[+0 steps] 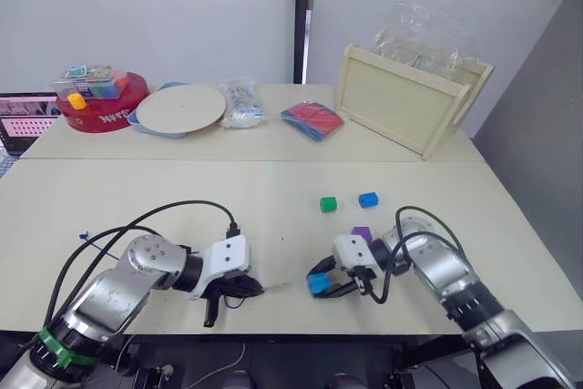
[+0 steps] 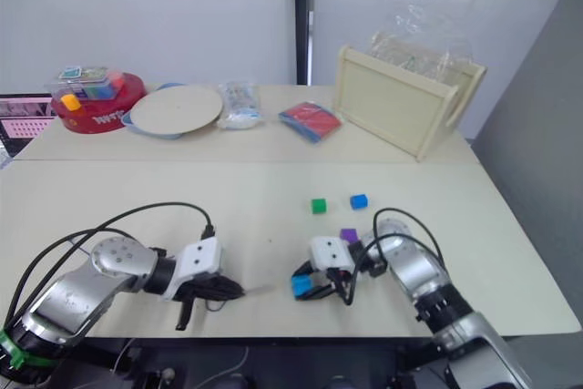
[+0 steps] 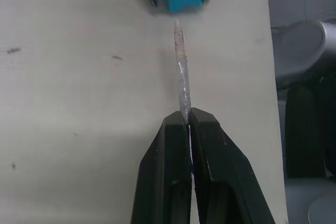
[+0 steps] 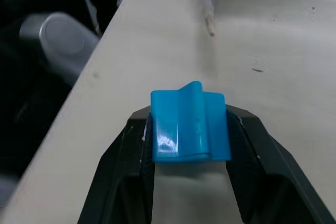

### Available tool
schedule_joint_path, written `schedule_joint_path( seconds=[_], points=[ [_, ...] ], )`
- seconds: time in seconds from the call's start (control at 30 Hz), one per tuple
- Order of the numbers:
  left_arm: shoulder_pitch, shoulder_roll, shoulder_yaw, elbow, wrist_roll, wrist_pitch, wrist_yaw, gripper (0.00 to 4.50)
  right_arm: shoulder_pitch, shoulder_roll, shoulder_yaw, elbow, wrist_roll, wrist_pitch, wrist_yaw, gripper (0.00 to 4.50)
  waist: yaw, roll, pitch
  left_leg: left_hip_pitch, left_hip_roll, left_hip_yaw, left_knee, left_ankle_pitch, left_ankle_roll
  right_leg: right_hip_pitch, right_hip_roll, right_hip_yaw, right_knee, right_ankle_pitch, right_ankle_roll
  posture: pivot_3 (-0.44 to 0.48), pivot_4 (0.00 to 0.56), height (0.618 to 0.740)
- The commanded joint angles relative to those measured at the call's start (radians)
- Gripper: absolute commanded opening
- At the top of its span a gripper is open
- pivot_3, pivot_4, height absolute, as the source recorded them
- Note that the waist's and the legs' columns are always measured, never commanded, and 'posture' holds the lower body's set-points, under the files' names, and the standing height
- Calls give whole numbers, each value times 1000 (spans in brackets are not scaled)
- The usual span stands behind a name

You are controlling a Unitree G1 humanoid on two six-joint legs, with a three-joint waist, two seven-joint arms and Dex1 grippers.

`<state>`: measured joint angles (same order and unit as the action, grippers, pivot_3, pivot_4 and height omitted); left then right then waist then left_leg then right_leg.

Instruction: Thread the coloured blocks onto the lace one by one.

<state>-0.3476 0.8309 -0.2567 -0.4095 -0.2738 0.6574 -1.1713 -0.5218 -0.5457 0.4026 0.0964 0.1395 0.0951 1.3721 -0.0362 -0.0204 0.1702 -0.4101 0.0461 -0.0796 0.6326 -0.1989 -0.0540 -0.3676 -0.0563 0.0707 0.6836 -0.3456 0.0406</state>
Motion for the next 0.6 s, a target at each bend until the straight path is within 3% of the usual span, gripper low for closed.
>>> schedule_joint_path(
  seconds=[0.03,0.33,0.6],
  points=[
    [-35,14,-26,-43,-7,51,1,0,46,-2,-37,-115,12,96,-84,1343,-4,0,0,0,0,0,0,0,0,0,0,0,0,0,0,0,150,740],
    [-123,18,-153,-26,44,114,7,0,89,-20,-14,-164,-48,163,-167,1343,-6,0,0,1,0,0,0,0,0,0,1,0,0,0,0,0,150,740],
    [-165,7,-171,-8,54,152,23,0,94,-46,0,-206,-60,180,-159,1343,-1,0,0,0,0,0,1,0,0,0,0,0,0,0,0,0,150,740]
  ],
)
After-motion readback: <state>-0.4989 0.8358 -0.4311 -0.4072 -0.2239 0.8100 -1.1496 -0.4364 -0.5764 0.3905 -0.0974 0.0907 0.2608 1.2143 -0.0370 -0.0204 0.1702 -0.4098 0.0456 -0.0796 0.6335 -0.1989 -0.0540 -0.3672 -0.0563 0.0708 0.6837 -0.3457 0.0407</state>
